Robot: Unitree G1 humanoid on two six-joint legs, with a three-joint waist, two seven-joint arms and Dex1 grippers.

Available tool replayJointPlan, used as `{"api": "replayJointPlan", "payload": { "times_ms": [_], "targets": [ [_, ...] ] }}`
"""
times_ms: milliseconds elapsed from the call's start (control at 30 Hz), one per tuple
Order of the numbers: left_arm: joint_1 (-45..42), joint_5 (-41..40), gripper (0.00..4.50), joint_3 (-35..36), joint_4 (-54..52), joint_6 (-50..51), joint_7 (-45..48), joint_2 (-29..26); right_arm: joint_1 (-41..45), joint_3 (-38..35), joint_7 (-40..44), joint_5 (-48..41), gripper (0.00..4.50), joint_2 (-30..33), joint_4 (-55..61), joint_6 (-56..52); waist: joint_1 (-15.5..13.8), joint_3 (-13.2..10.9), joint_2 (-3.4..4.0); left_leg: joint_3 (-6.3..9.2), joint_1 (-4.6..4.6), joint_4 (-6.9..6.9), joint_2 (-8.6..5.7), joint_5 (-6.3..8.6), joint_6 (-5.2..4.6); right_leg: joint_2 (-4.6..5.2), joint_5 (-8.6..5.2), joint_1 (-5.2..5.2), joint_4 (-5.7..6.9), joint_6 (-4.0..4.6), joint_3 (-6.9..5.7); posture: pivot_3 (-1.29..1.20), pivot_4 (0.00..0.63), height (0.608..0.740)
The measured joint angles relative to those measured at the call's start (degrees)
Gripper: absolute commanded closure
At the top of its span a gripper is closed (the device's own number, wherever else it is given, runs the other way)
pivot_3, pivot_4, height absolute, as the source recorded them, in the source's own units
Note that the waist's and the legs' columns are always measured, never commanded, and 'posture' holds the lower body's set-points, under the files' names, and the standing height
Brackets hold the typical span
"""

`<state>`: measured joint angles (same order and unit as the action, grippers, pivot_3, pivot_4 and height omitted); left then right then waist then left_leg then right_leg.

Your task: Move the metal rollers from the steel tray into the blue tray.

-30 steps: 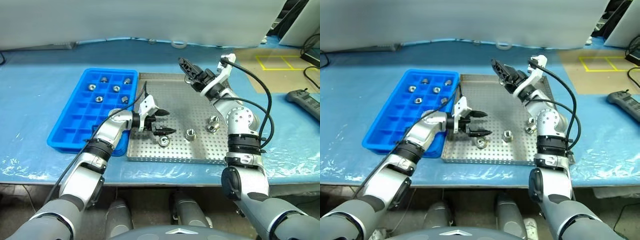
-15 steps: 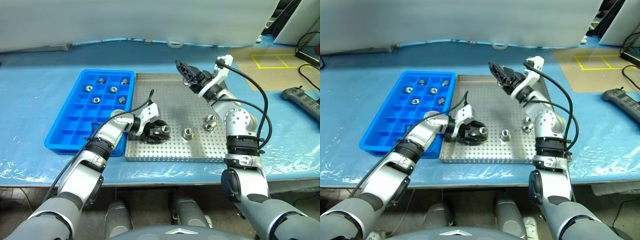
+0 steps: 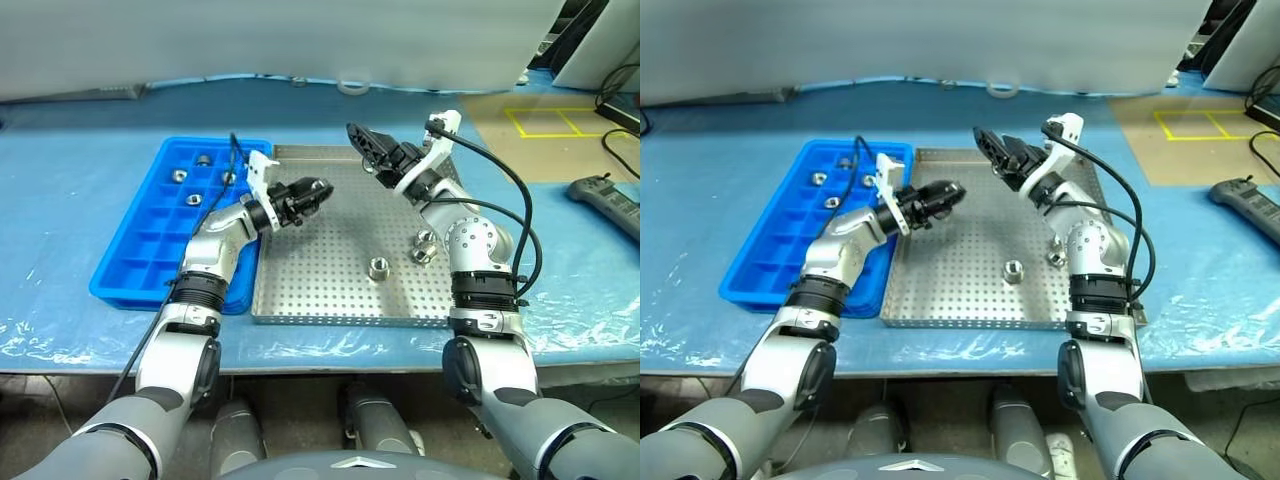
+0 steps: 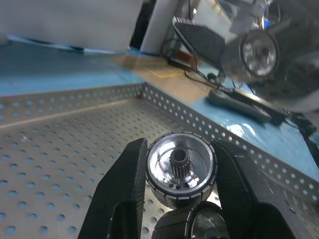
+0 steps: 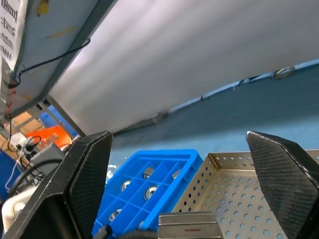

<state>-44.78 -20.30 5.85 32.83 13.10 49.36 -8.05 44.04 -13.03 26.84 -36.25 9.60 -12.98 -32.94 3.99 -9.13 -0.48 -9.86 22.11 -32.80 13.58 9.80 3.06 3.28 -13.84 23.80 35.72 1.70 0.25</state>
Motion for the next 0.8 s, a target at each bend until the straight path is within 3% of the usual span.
{"api": "replayJointPlan", "payload": {
  "times_ms": [133,233,433,800],
  "targets": [
    [0.4,0.5,2.83,0.9,0.2,-3.2,-3.7,0.6,0.1,3.5,-0.8,5.5,0.00,1.7,-5.1,0.1,-0.1,0.0,0.01,-0.03,0.04,0.01,-0.02,0.03,-0.06,0.02,0.10,-0.11,-0.19,-0.08,-0.04,-0.50,0.150,0.740],
    [-1.1,-1.5,2.83,5.7,2.9,-5.4,-10.5,3.2,0.0,5.8,1.1,7.1,0.00,1.7,-6.2,0.3,-0.2,-0.2,0.01,-0.05,0.08,0.01,0.00,0.05,-0.09,0.02,0.20,-0.10,-0.20,-0.24,-0.06,-0.49,0.150,0.740],
    [-9.9,-18.6,2.83,23.7,6.9,-4.8,-23.2,7.3,-1.3,8.5,4.1,9.1,0.00,1.4,-5.3,1.3,-0.3,-0.2,-0.02,-0.06,0.03,0.01,0.00,0.06,-0.09,0.02,0.22,-0.10,-0.20,-0.25,-0.04,-0.49,0.150,0.740],
    [-7.4,-22.9,2.83,21.0,5.7,5.2,-22.1,11.0,-2.4,9.6,7.0,6.9,0.00,-1.7,-0.9,-1.2,-0.4,-0.3,-0.16,-0.14,0.05,0.00,0.03,0.14,-0.22,0.07,0.22,-0.10,-0.20,-0.26,-0.05,-0.49,0.150,0.740]
  ]
}}
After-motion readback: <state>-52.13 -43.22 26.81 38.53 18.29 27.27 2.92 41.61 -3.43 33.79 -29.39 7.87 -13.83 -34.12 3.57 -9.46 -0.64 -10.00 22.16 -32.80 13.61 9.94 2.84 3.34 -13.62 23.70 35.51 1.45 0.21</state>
